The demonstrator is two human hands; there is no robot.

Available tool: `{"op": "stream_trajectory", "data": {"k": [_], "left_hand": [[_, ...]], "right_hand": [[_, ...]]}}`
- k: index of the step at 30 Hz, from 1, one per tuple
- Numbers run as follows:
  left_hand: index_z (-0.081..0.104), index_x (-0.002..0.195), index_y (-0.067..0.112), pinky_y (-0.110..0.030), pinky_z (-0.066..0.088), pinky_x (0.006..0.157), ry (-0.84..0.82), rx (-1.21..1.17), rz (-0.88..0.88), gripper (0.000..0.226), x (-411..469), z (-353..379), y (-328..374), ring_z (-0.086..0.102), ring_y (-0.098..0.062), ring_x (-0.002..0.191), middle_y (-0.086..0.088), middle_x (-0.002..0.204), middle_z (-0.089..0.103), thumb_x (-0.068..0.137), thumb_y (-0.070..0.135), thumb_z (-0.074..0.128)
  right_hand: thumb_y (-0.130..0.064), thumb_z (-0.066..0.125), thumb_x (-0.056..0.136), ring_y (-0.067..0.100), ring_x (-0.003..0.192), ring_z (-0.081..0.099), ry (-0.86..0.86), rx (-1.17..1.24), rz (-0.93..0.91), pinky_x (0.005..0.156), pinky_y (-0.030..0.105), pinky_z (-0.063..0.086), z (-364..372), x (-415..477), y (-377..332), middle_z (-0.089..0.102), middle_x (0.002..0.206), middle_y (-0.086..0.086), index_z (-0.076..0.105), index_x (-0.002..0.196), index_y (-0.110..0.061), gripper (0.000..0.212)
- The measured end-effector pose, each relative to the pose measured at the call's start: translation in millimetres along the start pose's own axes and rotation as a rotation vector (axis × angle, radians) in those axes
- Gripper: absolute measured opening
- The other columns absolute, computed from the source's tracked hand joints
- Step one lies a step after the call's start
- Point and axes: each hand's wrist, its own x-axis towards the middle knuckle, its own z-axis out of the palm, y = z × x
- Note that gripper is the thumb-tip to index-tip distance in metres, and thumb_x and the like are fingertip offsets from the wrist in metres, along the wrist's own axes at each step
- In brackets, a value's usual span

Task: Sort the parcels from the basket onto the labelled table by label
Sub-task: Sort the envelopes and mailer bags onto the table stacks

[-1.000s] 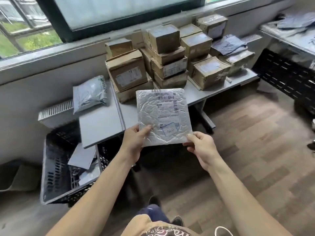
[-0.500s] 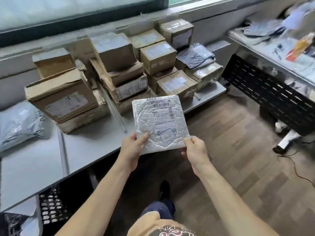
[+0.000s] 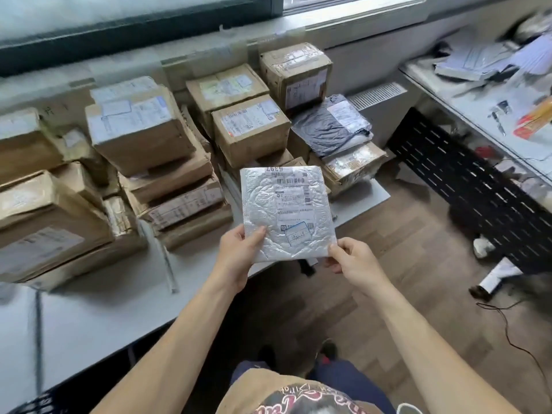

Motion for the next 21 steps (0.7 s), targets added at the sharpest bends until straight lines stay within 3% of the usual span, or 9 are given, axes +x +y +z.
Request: {"op": "stream_trajectory", "data": {"k": [5,10,13,18,21], "left_hand": [[0.073,0.113,0.007,-0.033,0.059,0.077,0.033,0.029,0.029,0.016,47,52,17,0.076,-0.023,0.094,-0.011,0.107,0.079,0.099,0.01,0.068],[0.076,0.107,0.016,-0.035,0.061,0.086,0.13,0.064,0.097,0.013,102,122,30,0.076,-0.02,0.096,-0.002,0.102,0.08,0.097,0.011,0.071],[0.077,0.101,0.018,-0.035,0.061,0.085,0.209,0.078,0.101,0.01,126,168,43,0.075,-0.019,0.094,0.0,0.097,0.081,0.096,0.011,0.072],[0.076,0.104,0.014,-0.048,0.059,0.097,0.289,0.113,0.063,0.009,163,224,68,0.075,-0.027,0.104,-0.004,0.103,0.08,0.096,0.018,0.073],[0.073,0.108,0.014,-0.035,0.063,0.076,0.277,0.162,0.017,0.012,179,241,80,0.076,-0.021,0.091,-0.004,0.103,0.079,0.098,0.015,0.068]], "right_hand": [[-0.017,0.051,0.107,0.021,0.073,0.065,-0.035,-0.022,-0.064,0.071,0.039,0.054,-37,67,-19,0.071,0.079,0.007,0.063,0.097,0.001,0.024],[-0.015,0.047,0.108,0.017,0.068,0.06,-0.103,-0.056,-0.145,0.064,0.028,0.052,-89,159,-40,0.064,0.076,0.007,0.057,0.092,-0.004,0.021],[-0.012,0.047,0.108,0.018,0.067,0.058,-0.167,-0.051,-0.159,0.063,0.03,0.05,-123,209,-53,0.061,0.072,0.007,0.053,0.087,-0.008,0.023],[-0.015,0.046,0.108,0.012,0.06,0.061,-0.256,-0.077,-0.156,0.057,0.026,0.051,-168,284,-81,0.063,0.073,0.009,0.056,0.091,-0.004,0.023],[-0.015,0.046,0.108,0.008,0.053,0.063,-0.259,-0.097,-0.181,0.052,0.022,0.052,-178,315,-97,0.067,0.07,0.011,0.056,0.094,0.001,0.024]]}}
